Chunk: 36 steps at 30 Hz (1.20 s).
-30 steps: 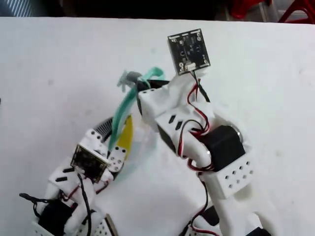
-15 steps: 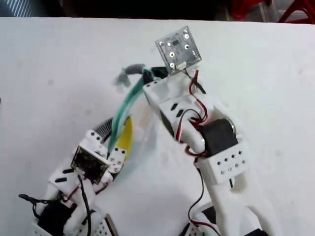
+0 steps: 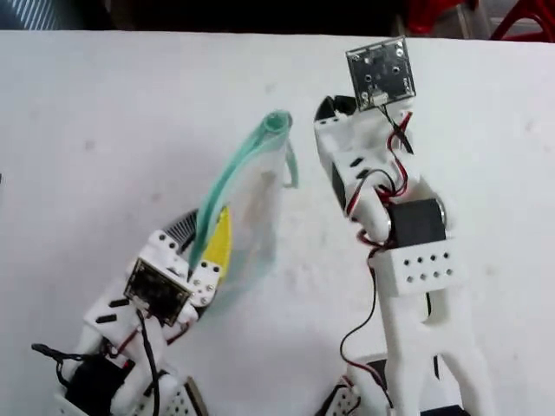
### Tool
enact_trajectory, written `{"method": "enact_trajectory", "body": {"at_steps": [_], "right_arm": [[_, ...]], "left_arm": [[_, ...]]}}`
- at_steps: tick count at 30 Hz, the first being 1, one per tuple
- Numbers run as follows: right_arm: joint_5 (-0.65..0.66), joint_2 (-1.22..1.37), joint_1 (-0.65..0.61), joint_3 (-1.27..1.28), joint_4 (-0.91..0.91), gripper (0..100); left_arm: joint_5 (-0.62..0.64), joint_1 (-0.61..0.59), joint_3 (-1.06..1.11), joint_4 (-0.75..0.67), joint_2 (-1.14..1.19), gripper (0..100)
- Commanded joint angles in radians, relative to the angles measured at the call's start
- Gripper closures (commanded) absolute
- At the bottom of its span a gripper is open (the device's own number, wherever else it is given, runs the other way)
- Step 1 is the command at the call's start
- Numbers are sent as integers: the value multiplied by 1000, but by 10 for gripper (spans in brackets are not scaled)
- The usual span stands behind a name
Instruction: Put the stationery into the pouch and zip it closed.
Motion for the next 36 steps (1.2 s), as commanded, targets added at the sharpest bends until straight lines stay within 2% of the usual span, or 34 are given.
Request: {"method": "enact_trajectory", "body": {"at_steps": [1,4,6,10,17,22,27,32,36], "right_arm": [[6,-19,25,-9,-19,981],[-25,-42,8,-38,10,981],[-91,-85,-56,-124,110,957],[-259,-82,-214,-359,311,801],[-453,269,-329,-750,668,794],[-540,521,-331,-1096,883,794],[-621,651,-303,-1201,883,795],[-629,685,-283,-1255,883,885],[-629,714,-274,-1263,868,836]], "left_arm": [[-14,7,-3,15,5,978],[-14,7,-3,15,5,978],[-14,7,-3,15,5,978],[-14,7,-3,15,5,978],[-14,7,-3,15,5,978],[-14,7,-3,15,5,978],[-14,7,-3,17,5,978],[-14,7,-3,17,5,978],[-14,7,-3,17,5,978]]}}
